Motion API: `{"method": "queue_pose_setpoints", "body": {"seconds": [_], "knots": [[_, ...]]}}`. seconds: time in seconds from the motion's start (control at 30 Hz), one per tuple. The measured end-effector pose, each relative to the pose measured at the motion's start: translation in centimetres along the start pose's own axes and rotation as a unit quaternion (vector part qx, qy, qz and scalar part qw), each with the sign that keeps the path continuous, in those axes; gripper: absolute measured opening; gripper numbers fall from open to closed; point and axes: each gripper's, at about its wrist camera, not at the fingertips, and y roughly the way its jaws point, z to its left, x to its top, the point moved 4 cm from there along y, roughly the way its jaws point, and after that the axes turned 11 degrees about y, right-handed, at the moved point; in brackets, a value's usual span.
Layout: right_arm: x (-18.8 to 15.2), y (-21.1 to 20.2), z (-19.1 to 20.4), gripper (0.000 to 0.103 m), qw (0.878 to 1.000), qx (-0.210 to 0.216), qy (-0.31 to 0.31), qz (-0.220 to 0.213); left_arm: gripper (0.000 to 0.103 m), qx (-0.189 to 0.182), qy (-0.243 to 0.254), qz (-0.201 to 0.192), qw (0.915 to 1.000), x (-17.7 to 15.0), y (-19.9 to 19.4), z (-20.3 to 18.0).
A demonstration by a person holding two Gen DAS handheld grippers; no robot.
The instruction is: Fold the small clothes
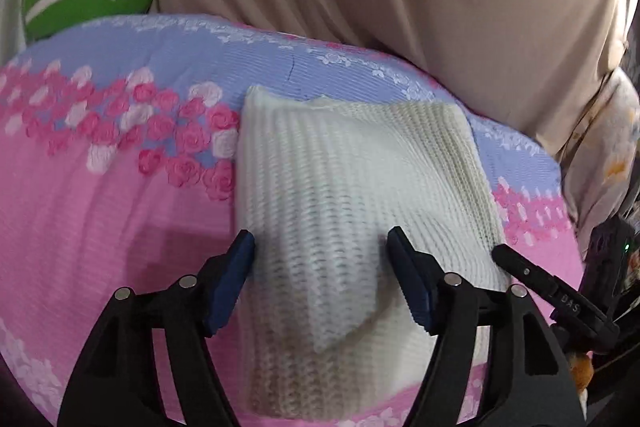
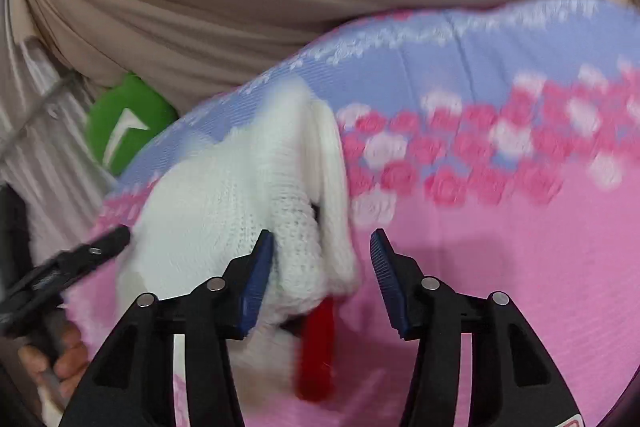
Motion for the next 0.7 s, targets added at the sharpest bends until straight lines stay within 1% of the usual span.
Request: {"method": "queue_pose_setpoints", "body": {"seconds": [0.07, 0.13, 0.17, 0.2, 0.23, 0.3, 0.33, 0.37, 0.4, 0.43, 0.47, 0.5, 0.53, 0.57, 0.63, 0.67, 0.7], "knots": [[0.4, -1.1, 0.8, 0.058, 1.000, -0.006, -0.018, -0.020, 0.070, -0.018, -0.020, -0.017, 0.9995, -0.2, -0.9, 1.4], [1.3, -1.2, 1.8, 0.064, 1.000, 0.009, -0.025, -0.016, 0.076, -0.050, -0.039, -0.024, 0.9977, 0.3, -1.0, 1.9], [1.8, -0.6, 2.3, 0.072, 1.000, 0.021, -0.022, -0.004, 0.078, -0.078, -0.046, -0.021, 0.9957, 0.7, -0.8, 1.8], [2.1, 0.2, 2.6, 0.079, 0.999, 0.028, -0.021, 0.008, 0.081, -0.097, -0.051, -0.014, 0.9939, 0.7, -0.1, 1.7], [2.2, 1.4, 2.7, 0.079, 0.999, 0.029, -0.021, 0.022, 0.082, -0.102, -0.053, -0.004, 0.9933, 0.8, 1.0, 1.6], [2.0, 4.5, 2.4, 0.079, 0.998, 0.002, -0.024, 0.055, 0.083, -0.078, -0.045, 0.011, 0.9959, 0.8, 2.3, 2.0], [1.8, 5.9, 2.1, 0.080, 0.997, -0.008, -0.021, 0.069, 0.082, -0.075, -0.044, 0.020, 0.9960, 0.7, 3.2, 2.0], [1.7, 6.8, 2.1, 0.077, 0.997, -0.007, -0.017, 0.077, 0.082, -0.079, -0.047, 0.024, 0.9954, 0.7, 3.6, 2.0], [1.6, 7.6, 2.2, 0.067, 0.997, 0.003, -0.013, 0.081, 0.075, -0.085, -0.048, 0.027, 0.9948, 0.9, 3.9, 1.9], [1.7, 7.8, 2.6, 0.062, 0.997, 0.009, -0.018, 0.075, 0.065, -0.081, -0.039, 0.026, 0.9956, 1.2, 4.0, 1.7], [2.1, 7.5, 3.5, 0.049, 0.997, 0.008, -0.032, 0.063, 0.060, -0.075, -0.022, 0.019, 0.9967, 1.7, 3.7, 1.2], [2.4, 6.8, 4.4, 0.044, 0.998, 0.010, -0.044, 0.047, 0.054, -0.067, -0.008, 0.009, 0.9977, 2.2, 3.2, 0.8], [2.6, 5.9, 5.3, 0.043, 0.998, 0.021, -0.057, 0.030, 0.051, -0.061, 0.005, -0.002, 0.9981, 2.7, 2.6, 0.3], [2.8, 4.7, 6.3, 0.042, 0.997, 0.036, -0.070, 0.011, 0.049, -0.057, 0.018, -0.018, 0.9980, 3.2, 1.9, -0.1], [3.1, 3.6, 6.9, 0.042, 0.995, 0.045, -0.083, -0.014, 0.049, -0.049, 0.037, -0.049, 0.9969, 3.9, 0.9, -0.6], [3.1, 4.0, 6.5, 0.042, 0.996, 0.039, -0.085, -0.016, 0.049, -0.046, 0.043, -0.059, 0.9963, 4.0, 0.8, -0.7], [3.2, 5.2, 5.5, 0.044, 0.997, 0.024, -0.079, -0.005, 0.050, -0.038, 0.048, -0.056, 0.9965, 4.0, 1.2, -0.6]]}}
